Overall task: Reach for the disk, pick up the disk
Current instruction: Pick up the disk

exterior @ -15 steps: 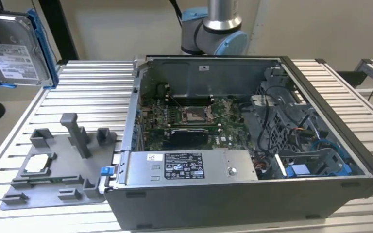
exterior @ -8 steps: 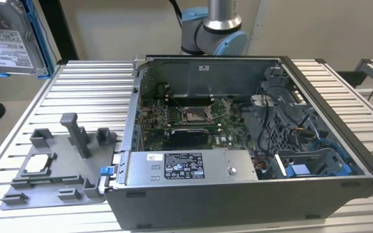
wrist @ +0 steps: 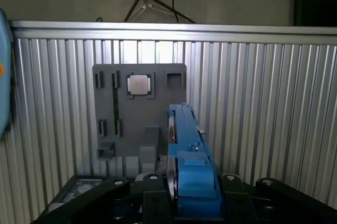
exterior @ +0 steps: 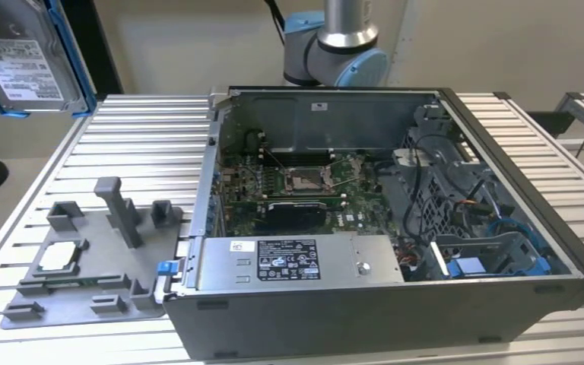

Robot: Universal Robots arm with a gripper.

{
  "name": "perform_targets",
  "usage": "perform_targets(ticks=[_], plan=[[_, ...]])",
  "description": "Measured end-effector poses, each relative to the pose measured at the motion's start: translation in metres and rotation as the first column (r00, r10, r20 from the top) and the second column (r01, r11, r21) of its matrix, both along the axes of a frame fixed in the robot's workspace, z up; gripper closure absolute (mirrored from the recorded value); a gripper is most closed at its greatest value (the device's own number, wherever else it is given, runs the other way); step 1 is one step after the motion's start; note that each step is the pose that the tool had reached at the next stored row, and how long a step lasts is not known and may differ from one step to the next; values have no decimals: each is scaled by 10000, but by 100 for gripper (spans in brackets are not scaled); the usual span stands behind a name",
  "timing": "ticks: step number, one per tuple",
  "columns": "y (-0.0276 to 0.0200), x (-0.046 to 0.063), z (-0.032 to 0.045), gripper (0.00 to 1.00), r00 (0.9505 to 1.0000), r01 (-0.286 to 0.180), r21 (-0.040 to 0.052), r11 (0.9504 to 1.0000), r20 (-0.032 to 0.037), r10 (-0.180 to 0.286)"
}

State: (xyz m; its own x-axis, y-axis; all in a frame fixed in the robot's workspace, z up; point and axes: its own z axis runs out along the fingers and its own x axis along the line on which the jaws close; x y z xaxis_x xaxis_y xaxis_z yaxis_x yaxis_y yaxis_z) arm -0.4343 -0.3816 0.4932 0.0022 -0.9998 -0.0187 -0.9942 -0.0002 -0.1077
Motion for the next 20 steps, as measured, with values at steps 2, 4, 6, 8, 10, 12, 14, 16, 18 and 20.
perform_targets(ticks=[2,4,6,8,10,12,14,16,18,20], plan=[[0,-1,66,100,10000,0,1,10000,4,0],[0,-1,131,100,10000,0,1,10000,2,0],[1,0,137,100,10000,1,2,10000,3,-1],[1,-1,140,100,10000,1,1,10000,1,-1],[0,-1,141,100,10000,1,2,10000,2,-1],[0,-1,143,100,10000,1,1,10000,2,-1],[0,-1,146,100,10000,1,1,10000,1,-1],[0,-1,148,100,10000,1,2,10000,2,-1],[0,-1,151,100,10000,1,1,10000,2,-1],[0,-1,155,100,10000,0,1,10000,2,0]])
